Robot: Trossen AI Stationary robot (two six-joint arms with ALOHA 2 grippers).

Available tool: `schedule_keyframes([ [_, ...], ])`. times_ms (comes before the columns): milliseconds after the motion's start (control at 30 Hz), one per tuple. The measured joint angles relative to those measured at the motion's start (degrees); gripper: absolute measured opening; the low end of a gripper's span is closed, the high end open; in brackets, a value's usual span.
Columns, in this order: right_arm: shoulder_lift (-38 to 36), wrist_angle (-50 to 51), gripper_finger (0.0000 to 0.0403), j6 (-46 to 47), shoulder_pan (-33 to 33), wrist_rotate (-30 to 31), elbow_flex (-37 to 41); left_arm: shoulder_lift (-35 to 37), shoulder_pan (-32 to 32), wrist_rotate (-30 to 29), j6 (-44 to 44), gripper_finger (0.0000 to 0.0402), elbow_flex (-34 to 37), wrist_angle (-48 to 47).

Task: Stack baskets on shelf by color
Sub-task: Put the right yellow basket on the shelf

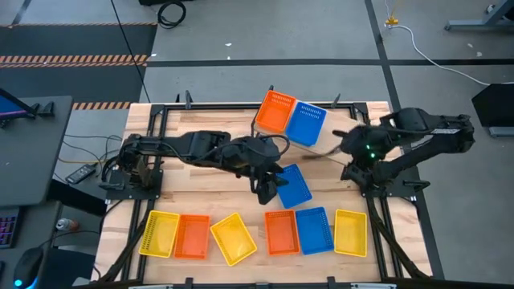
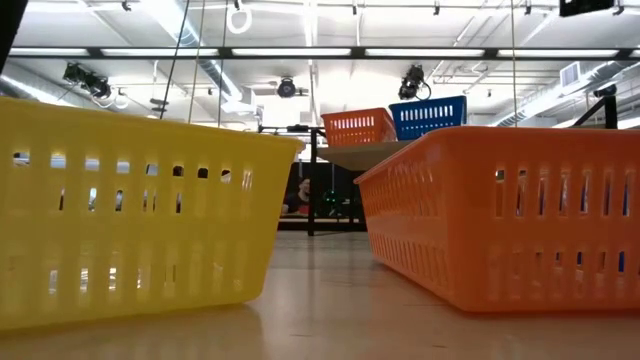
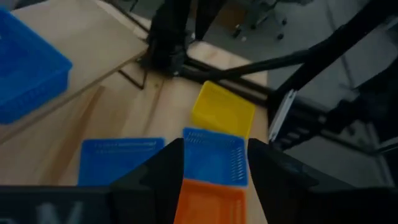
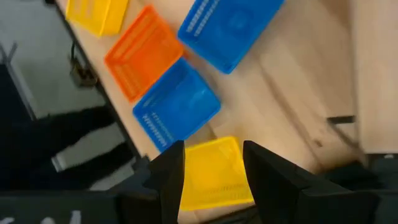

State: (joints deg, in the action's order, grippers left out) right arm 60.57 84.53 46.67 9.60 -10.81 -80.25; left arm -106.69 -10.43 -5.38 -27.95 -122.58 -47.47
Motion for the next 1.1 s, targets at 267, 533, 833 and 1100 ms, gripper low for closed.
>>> schedule_keyframes([
  [267,1.0,-0.7,0.017,9.6,15.0,-0.9,0.0,0.0,-3.8,-0.7,-2.9,0.0184,4.0,6.3],
  [533,4.7,-7.0,0.0209,20.3,29.3,3.5,1.7,1.3,-6.8,-2.0,-4.7,0.0185,4.1,5.4],
  [833,12.4,-15.1,0.0297,30.1,40.1,0.2,10.1,2.3,-11.2,-3.1,-9.1,0.0183,4.1,11.5],
  [1100,19.5,-25.3,0.0304,38.4,46.7,0.2,12.4,4.0,-13.1,-3.3,-9.1,0.0177,4.1,14.8],
])
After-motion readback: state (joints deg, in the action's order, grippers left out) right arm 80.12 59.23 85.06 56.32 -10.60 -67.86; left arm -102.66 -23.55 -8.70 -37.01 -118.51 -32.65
